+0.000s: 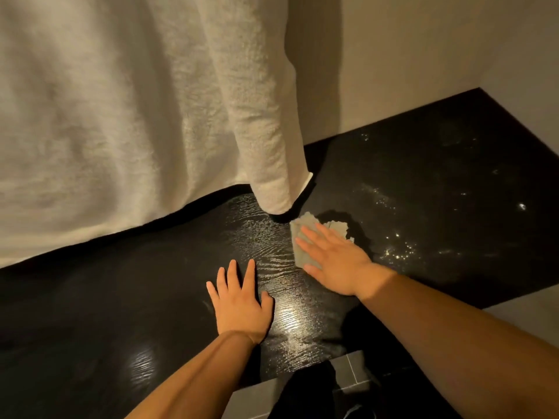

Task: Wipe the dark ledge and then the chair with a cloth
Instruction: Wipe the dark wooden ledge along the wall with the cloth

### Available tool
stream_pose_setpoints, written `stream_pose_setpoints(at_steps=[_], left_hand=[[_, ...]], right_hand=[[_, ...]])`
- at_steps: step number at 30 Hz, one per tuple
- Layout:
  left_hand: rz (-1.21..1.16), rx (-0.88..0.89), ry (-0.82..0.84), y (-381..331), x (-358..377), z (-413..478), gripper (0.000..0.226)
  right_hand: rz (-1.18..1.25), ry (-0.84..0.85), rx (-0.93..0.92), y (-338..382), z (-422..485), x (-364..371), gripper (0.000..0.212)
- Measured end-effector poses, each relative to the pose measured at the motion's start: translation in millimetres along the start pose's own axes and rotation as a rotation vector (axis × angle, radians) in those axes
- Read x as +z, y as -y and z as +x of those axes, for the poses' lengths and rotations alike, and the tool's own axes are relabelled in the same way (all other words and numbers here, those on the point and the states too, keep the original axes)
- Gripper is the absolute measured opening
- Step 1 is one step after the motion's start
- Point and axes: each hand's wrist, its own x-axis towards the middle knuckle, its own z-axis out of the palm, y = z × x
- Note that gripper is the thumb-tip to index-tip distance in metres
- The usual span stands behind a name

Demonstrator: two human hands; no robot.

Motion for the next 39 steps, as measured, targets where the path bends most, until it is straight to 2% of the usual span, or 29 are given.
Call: stream_pose_setpoints(at_steps=[3,5,6,9,12,13,16,18,20,23,25,28,30,32,34,36,39], left_hand=[[-0.018,0.068,-0.023,-7.5,-13.7,35.4,0.073],[-0.054,0.093,-0.019,-13.8,-21.6,63.1,0.070],[-0.061,0.103,-0.011,-16.4,-22.8,76.0,0.069],[-0.024,0.100,-0.010,-19.4,-16.5,94.1,0.073],[-0.010,0.095,-0.059,-17.2,-6.9,95.4,0.074],[-0.010,0.097,-0.055,-16.6,-5.1,96.2,0.074],[-0.003,0.094,-0.060,-16.9,-2.9,98.7,0.074],[-0.006,0.088,-0.046,-17.3,-3.0,100.1,0.075],[-0.003,0.088,-0.037,-16.6,-2.8,100.3,0.075],[-0.001,0.083,-0.033,-16.5,-3.7,100.4,0.076],[-0.005,0.085,-0.033,-17.9,-4.6,100.7,0.077],[-0.009,0.089,-0.037,-18.6,-6.1,100.1,0.077],[-0.018,0.092,-0.043,-19.3,-6.3,100.2,0.076],[-0.019,0.094,-0.063,-18.0,-5.7,101.0,0.076],[-0.014,0.095,-0.078,-16.9,-3.6,101.9,0.075],[-0.009,0.099,-0.088,-17.7,-1.6,100.4,0.076],[-0.003,0.108,-0.102,-19.4,-1.9,100.1,0.076]], right_hand=[[0.067,-0.022,0.228,-15.4,16.7,-16.4,0.064],[0.086,-0.020,0.286,-1.9,23.3,-10.7,0.067],[0.074,-0.031,0.249,7.6,24.5,-6.2,0.069],[-0.035,-0.010,-0.017,22.5,24.2,6.3,0.067],[-0.052,-0.051,-0.095,-6.6,35.3,4.2,0.066],[-0.047,-0.078,-0.052,-16.9,40.0,1.5,0.067],[0.029,-0.221,0.257,-36.4,59.8,-12.1,0.070],[0.085,-0.233,0.399,-27.1,72.0,-18.5,0.068],[0.070,-0.209,0.317,-8.4,68.8,-14.7,0.066],[-0.021,-0.150,-0.041,13.9,48.2,5.0,0.062],[-0.038,-0.169,-0.143,7.8,44.3,2.5,0.058],[-0.107,-0.139,-0.085,-13.2,52.2,-16.2,0.061],[-0.050,-0.202,0.105,-32.7,62.1,-26.4,0.071],[0.060,-0.232,0.303,-34.3,71.5,-27.4,0.067],[0.135,-0.223,0.414,-12.3,72.4,-24.4,0.061],[0.137,-0.199,0.389,9.6,63.7,-15.8,0.058],[0.056,-0.149,0.198,6.4,45.7,-7.5,0.058]])
